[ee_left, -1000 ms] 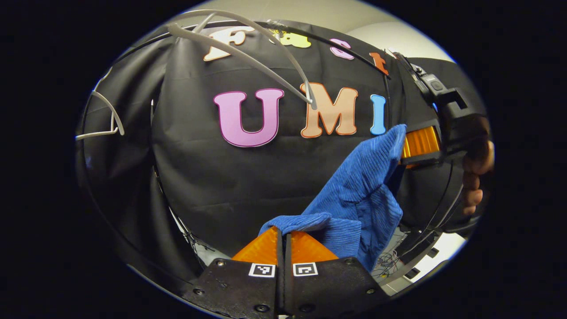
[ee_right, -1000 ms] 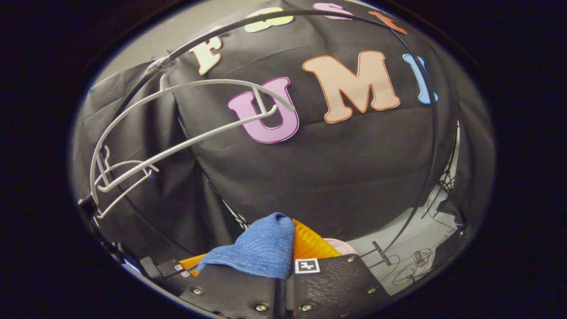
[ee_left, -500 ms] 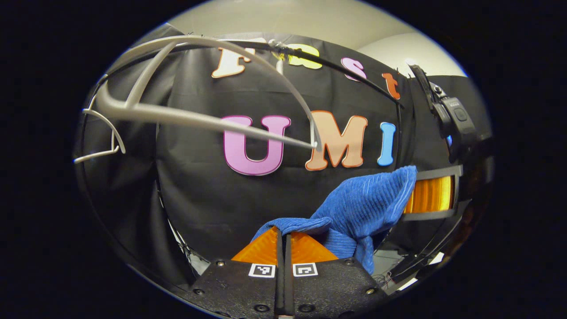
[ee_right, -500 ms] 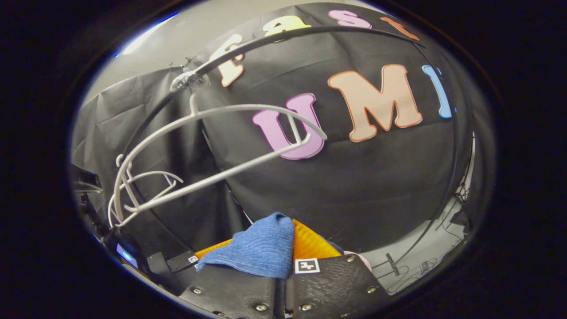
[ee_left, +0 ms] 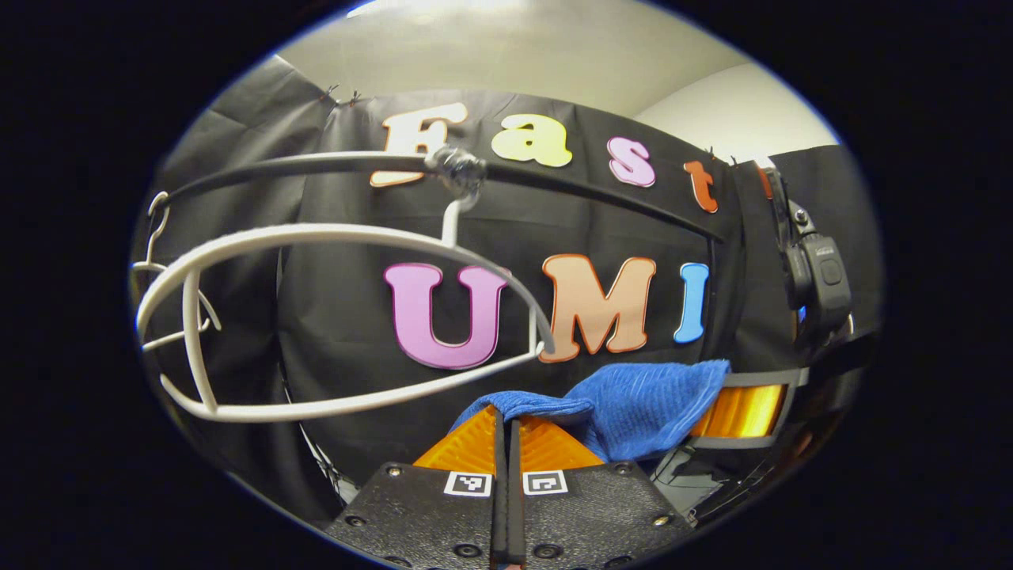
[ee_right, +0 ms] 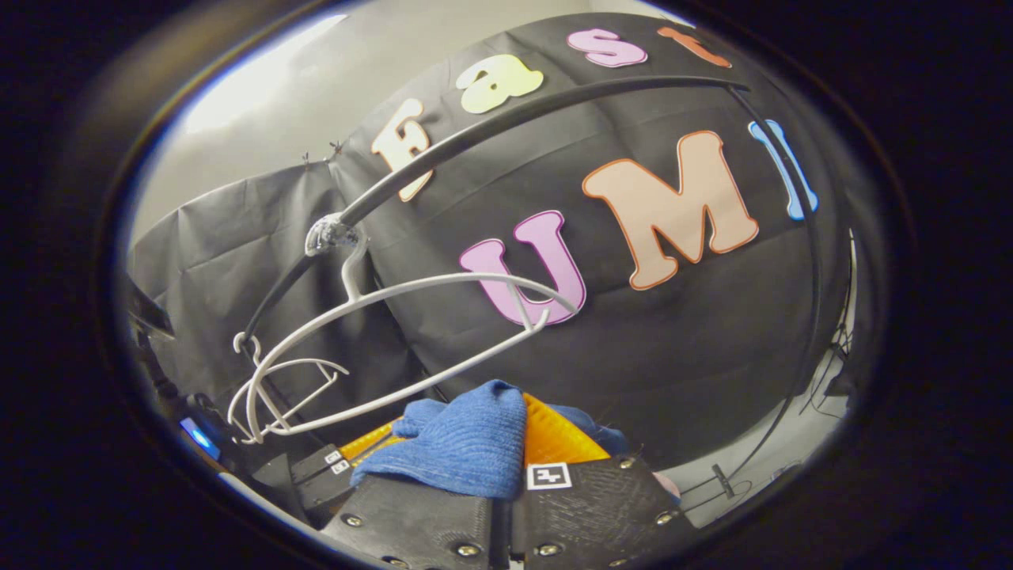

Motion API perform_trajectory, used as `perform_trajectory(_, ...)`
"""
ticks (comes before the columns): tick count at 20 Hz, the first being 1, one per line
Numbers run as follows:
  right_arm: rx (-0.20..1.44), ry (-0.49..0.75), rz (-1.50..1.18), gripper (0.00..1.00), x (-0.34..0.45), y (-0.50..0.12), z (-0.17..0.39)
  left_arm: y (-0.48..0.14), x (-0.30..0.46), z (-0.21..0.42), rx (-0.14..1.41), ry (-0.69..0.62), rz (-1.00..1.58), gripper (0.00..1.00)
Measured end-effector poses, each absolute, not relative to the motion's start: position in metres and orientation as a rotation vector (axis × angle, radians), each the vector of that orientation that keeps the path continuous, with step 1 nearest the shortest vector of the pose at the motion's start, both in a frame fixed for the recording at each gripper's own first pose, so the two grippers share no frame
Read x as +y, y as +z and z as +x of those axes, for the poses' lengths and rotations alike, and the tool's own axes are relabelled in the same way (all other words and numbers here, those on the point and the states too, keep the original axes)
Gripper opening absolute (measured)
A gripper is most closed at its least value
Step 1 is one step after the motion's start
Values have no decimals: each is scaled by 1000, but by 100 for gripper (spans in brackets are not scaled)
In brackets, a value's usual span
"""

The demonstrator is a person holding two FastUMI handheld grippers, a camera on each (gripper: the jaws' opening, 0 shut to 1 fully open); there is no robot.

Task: Grasp the clothes on the hanger with both hands and then place them into the laundry hamper below.

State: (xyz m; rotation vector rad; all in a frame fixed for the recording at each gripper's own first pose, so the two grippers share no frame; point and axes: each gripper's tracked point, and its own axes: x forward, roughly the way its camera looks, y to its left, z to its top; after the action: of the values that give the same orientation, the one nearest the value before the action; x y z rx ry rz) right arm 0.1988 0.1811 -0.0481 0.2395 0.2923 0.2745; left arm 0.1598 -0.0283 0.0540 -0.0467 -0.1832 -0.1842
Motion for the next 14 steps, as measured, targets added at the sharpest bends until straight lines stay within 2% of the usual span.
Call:
perform_trajectory(8, 403, 156, 127, 5, 140, -141, 217, -26, -23, 187, -20, -105, -15, 0)
perform_trajectory(14, 537, 132, 120, 5, 130, -228, 218, -109, -19, 208, 110, -83, 36, 0)
